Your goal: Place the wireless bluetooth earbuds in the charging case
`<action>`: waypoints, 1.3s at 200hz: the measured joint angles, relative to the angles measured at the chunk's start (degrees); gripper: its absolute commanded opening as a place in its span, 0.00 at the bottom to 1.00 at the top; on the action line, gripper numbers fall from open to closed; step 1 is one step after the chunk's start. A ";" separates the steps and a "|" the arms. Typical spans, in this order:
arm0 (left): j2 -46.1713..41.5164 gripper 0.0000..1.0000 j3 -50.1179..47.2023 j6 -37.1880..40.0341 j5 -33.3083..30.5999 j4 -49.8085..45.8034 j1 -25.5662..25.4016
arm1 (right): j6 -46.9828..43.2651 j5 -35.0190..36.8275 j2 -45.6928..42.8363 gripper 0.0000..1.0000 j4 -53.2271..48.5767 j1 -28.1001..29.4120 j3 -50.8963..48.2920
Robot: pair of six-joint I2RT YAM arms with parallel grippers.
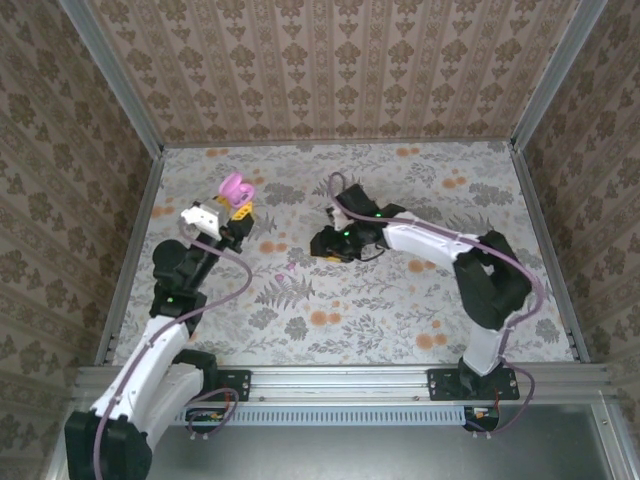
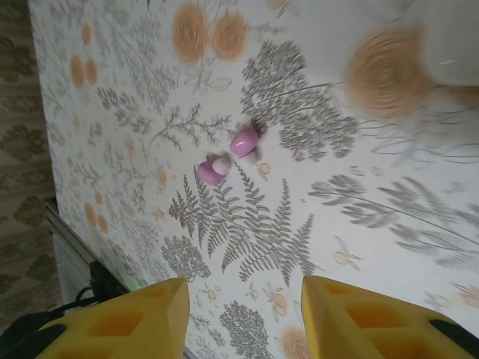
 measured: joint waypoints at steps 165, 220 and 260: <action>-5.38 0.40 -0.46 0.42 0.24 -6.84 0.90 | -10.78 9.07 34.32 0.40 -26.77 6.86 44.13; -5.38 0.40 -0.46 0.39 0.31 -6.84 0.90 | -14.29 14.49 38.21 0.36 -34.71 8.74 52.35; -5.38 0.40 -0.46 0.39 0.50 -6.84 0.90 | -15.98 17.38 38.71 0.36 -36.50 9.49 53.55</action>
